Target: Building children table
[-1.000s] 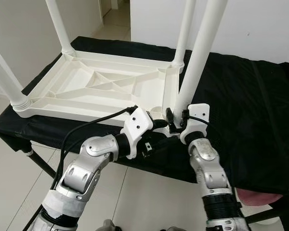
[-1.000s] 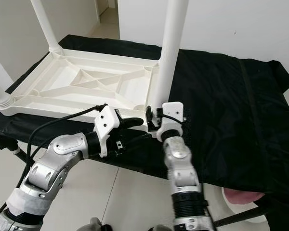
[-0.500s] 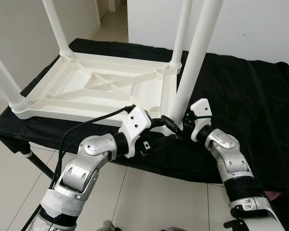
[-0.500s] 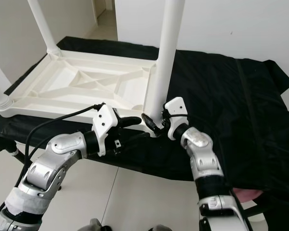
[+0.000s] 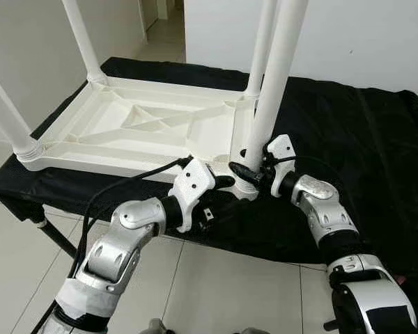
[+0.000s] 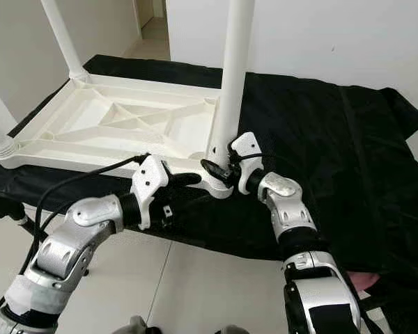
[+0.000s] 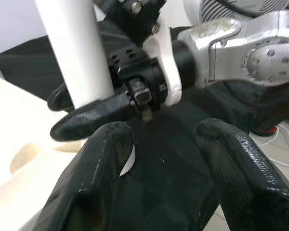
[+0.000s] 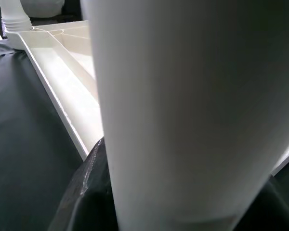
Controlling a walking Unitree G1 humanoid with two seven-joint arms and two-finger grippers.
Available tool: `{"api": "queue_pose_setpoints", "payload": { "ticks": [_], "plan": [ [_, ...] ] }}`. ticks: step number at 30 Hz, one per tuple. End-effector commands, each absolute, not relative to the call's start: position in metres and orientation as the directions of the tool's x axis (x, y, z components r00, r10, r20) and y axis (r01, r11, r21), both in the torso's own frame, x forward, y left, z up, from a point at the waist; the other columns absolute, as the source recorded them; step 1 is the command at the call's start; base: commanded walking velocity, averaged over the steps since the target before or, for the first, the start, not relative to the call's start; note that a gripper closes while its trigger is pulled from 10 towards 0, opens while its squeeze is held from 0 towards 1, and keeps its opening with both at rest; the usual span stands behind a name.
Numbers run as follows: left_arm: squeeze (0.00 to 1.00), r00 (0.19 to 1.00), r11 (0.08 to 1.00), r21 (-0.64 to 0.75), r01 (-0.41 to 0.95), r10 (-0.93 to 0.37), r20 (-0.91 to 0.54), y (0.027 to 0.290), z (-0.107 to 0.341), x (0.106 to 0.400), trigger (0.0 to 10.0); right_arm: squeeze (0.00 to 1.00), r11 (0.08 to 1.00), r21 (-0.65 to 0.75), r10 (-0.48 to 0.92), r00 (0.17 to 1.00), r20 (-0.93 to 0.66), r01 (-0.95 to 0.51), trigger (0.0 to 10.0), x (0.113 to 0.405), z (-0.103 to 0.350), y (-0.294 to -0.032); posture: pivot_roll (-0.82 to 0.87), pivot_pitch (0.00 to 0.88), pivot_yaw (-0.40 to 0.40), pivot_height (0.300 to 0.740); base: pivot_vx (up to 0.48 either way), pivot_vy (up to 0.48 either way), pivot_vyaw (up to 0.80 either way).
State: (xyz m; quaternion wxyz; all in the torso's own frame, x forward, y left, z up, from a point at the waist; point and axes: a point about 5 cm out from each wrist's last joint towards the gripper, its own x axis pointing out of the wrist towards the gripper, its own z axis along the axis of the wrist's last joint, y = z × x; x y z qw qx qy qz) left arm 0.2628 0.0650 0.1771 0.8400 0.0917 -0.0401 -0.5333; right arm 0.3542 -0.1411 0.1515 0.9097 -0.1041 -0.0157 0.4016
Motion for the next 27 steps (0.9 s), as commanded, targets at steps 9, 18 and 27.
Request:
{"api": "queue_pose_setpoints", "payload": {
  "ticks": [9,18,27],
  "plan": [
    [0.0,0.562,0.55,0.178,0.816,-0.826,-0.028,0.072,0.161,0.275,10.0,0.0,0.707,-0.158,0.688,0.722,-0.071,-0.689,0.0,0.351,0.135,-0.144,-0.08,0.032,0.022,0.74,0.0,0.0,0.0],
    [0.0,0.649,0.639,0.158,0.753,-0.76,-0.02,0.079,0.152,0.284,10.0,0.0,0.815,-0.136,0.573,0.818,0.042,-0.564,0.0,0.341,0.138,-0.136,-0.09,0.048,0.022,0.74,0.0,0.0,0.0],
    [0.0,0.679,0.671,0.137,0.729,-0.734,-0.015,0.08,0.144,0.284,10.0,0.0,0.931,-0.059,0.365,0.925,0.104,-0.361,0.0,0.32,0.141,-0.115,-0.1,0.053,0.012,0.74,0.0,0.0,0.0]
  ]
}}
